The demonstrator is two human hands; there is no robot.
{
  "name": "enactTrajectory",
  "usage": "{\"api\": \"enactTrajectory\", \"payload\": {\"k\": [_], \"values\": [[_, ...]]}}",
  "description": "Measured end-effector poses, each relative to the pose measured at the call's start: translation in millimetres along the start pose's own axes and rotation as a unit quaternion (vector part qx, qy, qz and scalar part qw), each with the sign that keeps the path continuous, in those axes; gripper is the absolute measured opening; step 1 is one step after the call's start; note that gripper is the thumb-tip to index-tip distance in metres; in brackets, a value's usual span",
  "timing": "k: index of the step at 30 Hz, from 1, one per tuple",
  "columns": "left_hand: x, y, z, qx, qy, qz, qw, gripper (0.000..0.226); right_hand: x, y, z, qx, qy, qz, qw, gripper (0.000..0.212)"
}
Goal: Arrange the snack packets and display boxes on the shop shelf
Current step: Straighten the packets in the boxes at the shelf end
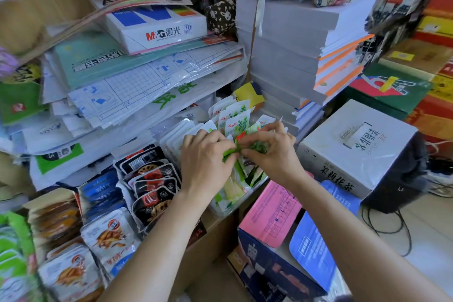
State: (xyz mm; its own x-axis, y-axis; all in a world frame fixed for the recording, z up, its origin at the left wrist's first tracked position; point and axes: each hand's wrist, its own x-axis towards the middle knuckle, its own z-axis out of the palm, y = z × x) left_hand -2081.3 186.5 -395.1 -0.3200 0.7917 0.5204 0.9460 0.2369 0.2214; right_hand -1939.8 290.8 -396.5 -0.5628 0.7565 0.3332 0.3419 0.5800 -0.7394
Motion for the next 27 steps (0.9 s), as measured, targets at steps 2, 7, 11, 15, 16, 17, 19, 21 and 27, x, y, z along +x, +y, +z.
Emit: {"api": "enactTrajectory", "payload": {"k": [2, 7, 11, 15, 16, 17, 19, 21, 27], "values": [[0.0, 1.1, -0.3, -0.008, 0.0, -0.002, 1.0, 0.012, -2.1, 0.8, -2.1, -0.014, -0.004, 0.005, 1.0, 0.029], [-3.1, -6.5, -4.8, -0.092, -0.009, -0.077, 0.993, 0.025, -8.2, 4.3, -1.9, -0.079, 0.022, 0.008, 0.997, 0.057], [-5.6, -8.8, -10.9, -0.162, -0.011, -0.108, 0.981, 0.03, -15.1, -0.8, 6.9, -0.14, 0.02, -0.006, 0.99, 0.073], [-4.9, -11.3, -22.0, -0.239, -0.034, -0.148, 0.959, 0.004, -13.6, -5.0, 11.3, -0.146, 0.034, 0.011, 0.989, 0.069], [-4.9, -12.9, -25.6, -0.244, -0.039, -0.151, 0.957, 0.007, -12.7, -5.6, 11.6, -0.143, 0.033, 0.012, 0.989, 0.069], [-5.3, -15.7, -28.5, -0.242, -0.044, -0.152, 0.957, 0.01, -12.5, -6.0, 12.1, -0.141, 0.032, 0.012, 0.989, 0.069], [-5.7, -21.2, -34.3, -0.241, -0.047, -0.156, 0.957, 0.007, -13.3, -6.5, 13.1, -0.139, 0.031, 0.012, 0.99, 0.07], [-6.3, -24.4, -40.5, -0.267, -0.047, -0.164, 0.948, 0.002, -14.0, -5.6, 13.4, -0.14, 0.023, 0.007, 0.99, 0.07], [-17.8, -32.8, -60.5, -0.282, -0.025, -0.222, 0.933, 0.011, -17.8, -1.5, 13.4, -0.18, -0.018, -0.024, 0.983, 0.079]]}}
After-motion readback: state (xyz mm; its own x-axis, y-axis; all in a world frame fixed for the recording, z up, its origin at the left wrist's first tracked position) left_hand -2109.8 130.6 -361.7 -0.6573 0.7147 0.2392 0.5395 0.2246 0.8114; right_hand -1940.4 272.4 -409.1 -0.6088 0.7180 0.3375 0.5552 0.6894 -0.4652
